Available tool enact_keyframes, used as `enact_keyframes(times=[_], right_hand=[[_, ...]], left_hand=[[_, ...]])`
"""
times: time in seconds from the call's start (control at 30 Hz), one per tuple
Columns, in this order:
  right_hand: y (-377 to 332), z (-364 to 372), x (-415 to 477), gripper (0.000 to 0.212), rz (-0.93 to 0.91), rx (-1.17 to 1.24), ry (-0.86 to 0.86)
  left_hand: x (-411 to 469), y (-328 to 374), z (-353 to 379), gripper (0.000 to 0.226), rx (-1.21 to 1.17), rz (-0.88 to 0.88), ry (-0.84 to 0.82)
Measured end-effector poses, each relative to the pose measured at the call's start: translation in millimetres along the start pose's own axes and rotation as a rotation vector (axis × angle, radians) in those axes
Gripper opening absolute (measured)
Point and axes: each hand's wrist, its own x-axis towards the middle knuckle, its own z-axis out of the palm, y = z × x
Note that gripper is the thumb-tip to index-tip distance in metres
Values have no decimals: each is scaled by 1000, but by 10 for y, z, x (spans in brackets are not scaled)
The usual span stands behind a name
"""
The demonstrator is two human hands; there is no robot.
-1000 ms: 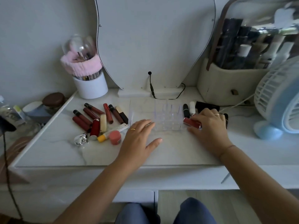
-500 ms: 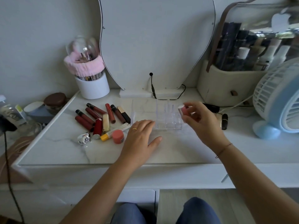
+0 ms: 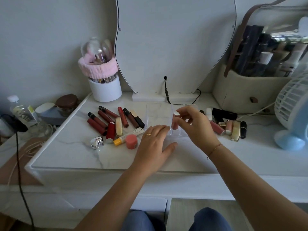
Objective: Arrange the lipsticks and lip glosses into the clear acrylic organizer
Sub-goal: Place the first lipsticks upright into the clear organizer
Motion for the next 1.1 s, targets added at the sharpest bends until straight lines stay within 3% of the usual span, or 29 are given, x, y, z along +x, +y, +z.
enact_keyframes(times=[0.23, 0.5, 0.8, 0.97, 1.1], right_hand=[[53, 22, 20, 8, 58, 10, 100], [118, 54, -27, 19, 76, -261, 105], [173, -182, -92, 32, 39, -303, 93], [495, -656, -167, 29, 154, -603, 190], [657, -770, -207, 23, 188, -722, 159]], left_hand=[[1, -8, 13, 57, -11, -24, -5], [-1, -8, 8, 55, 17, -14, -5], [6, -16, 8, 56, 26, -17, -25], [1, -18, 9, 57, 21, -13, -24], [-2, -19, 6, 55, 27, -17, -18]])
